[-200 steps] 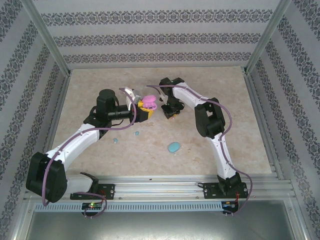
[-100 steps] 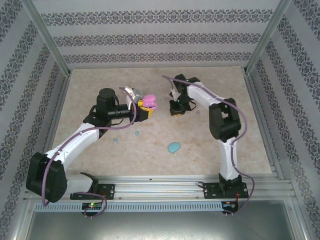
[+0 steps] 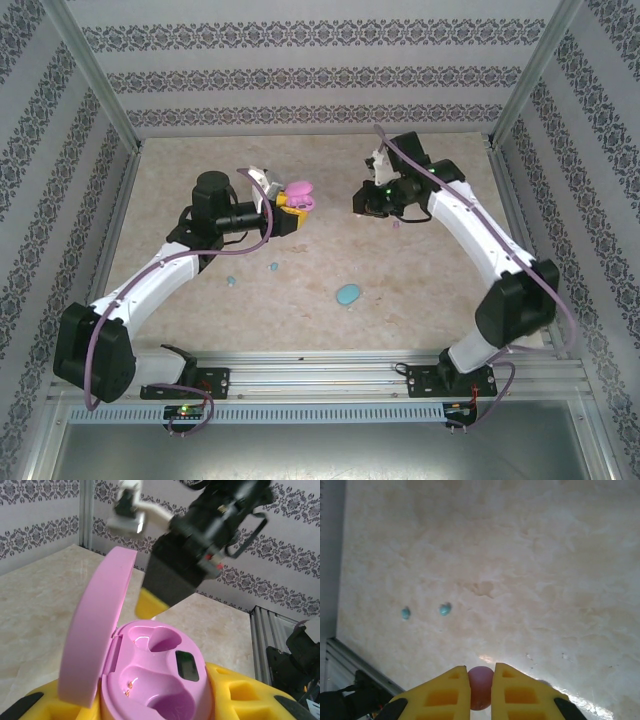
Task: Insert the wireless bluetooth earbuds into the charging case
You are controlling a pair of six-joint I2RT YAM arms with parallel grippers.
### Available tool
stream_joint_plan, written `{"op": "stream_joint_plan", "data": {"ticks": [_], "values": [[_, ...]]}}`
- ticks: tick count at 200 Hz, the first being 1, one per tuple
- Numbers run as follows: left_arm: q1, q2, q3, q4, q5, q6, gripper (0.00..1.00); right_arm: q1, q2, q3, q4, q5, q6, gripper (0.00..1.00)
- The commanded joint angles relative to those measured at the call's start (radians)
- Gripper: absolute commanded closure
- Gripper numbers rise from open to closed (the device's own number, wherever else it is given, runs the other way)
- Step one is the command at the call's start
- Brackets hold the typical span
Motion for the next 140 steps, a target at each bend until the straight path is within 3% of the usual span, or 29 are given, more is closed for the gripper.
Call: {"op": "stream_joint_plan", "data": {"ticks": [1,74,140], "values": [[0.009,0.013,-0.013,0.081,0.001,-0.024,0.73,0.026,-0.084,-0.009,0.016,0.003,0.064,0.93],[0.007,0.029,-0.014,0.129,0.017,-0.034,0.73,0.159,-0.188,0.068,0.084,-0.034,0.184,0.93],[-0.012,0.039,-0.015,0.176,0.033,-0.023,0.74,0.259,-0.111,0.168,0.197,-0.051,0.243,0.93]]}}
